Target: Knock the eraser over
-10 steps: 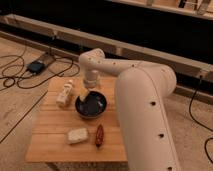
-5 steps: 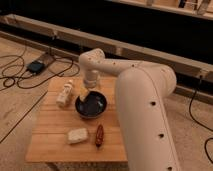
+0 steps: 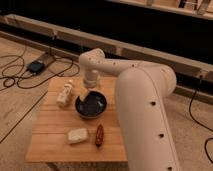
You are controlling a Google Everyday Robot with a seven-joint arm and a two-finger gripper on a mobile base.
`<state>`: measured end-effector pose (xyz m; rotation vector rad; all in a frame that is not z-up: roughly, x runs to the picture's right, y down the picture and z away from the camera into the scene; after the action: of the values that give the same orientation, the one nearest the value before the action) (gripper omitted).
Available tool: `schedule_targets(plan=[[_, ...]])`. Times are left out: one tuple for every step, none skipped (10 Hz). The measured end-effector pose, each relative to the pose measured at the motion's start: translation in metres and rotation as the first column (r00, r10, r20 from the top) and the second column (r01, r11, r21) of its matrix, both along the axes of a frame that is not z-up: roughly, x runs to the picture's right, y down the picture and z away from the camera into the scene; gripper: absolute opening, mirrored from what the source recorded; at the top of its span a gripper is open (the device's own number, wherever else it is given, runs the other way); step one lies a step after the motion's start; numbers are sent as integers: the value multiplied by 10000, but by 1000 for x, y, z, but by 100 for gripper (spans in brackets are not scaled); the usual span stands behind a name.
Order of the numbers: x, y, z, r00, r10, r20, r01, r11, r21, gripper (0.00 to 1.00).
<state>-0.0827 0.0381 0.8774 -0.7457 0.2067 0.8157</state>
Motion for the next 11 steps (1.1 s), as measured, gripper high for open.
schedule_targets(plan=[[7, -4, 5, 9999, -98, -63, 98, 9999, 118, 80], [15, -8, 11, 9998, -183, -97, 185, 9996, 221, 80], [26, -12, 17, 9996, -248, -139, 252, 9992, 323, 80], [40, -17, 24, 9995, -242, -216, 251, 9988, 413, 80], [50, -19, 28, 9993, -190, -309, 204, 9988, 453, 80], [67, -23, 34, 9986, -112, -512, 140, 9985, 532, 80], [80, -25, 38, 9975, -53, -707, 95, 9982, 589, 80], [94, -28, 42, 9955, 6, -953, 55, 9979, 640, 80], [108, -30, 44, 9926, 54, -1211, 27, 9978, 668, 80], [121, -33, 46, 9892, 110, -1464, -5, 9975, 710, 80], [130, -36, 48, 9864, 157, -1638, -33, 9972, 754, 80]])
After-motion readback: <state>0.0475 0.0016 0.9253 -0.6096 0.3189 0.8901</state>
